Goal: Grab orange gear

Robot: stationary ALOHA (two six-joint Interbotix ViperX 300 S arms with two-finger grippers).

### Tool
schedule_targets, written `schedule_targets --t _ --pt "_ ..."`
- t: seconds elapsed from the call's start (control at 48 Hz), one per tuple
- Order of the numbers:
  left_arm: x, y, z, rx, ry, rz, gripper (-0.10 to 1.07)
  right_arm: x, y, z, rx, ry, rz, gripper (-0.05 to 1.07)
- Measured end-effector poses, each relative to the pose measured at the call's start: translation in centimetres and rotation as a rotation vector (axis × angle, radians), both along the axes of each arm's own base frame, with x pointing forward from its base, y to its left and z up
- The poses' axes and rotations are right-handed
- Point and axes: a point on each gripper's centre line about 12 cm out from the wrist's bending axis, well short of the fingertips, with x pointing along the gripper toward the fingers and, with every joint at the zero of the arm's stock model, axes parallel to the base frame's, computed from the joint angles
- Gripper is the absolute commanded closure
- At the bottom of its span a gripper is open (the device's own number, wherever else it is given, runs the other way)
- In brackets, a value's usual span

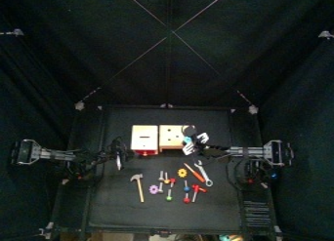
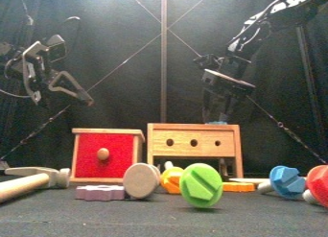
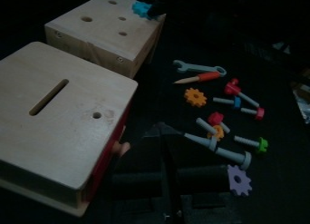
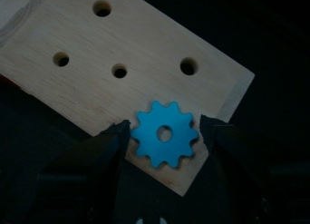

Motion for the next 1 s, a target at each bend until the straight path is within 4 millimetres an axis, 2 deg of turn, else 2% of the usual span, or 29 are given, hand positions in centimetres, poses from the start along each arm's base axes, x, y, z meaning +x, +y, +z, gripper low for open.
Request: schedule_targets --t 0.25,0.458,0.604,0.708,0.833,1.0 --pt "-0.2 -0.1 0.6 0.005 -0.026 -0.003 0.70 0.5 1.9 1.7 -0.024 -0.048 0.066 0.09" --pt "-0.2 0.0 0.7 0.000 -0.031 0.003 0.70 1.2 6.1 2.1 -0.019 -0.061 0.192 0.10" --pt "-0.2 0.0 0.7 -0.002 -0.031 0.004 0.70 1.3 9.6 1.3 -0.015 -0.038 0.300 0.10" --pt "-0.2 0.0 0.7 -0.002 -0.031 0.004 0.70 1.2 11.9 -0.2 -0.015 0.007 0.376 0.10" --pt "-0.2 0.1 0.7 -0.010 -0.032 0.010 0.70 1.2 13.6 -1.9 -0.014 0.057 0.426 0.11" --pt "-0.2 0.2 0.7 -0.023 -0.035 0.023 0.70 1.8 14.9 -4.0 -0.001 0.105 0.469 0.10"
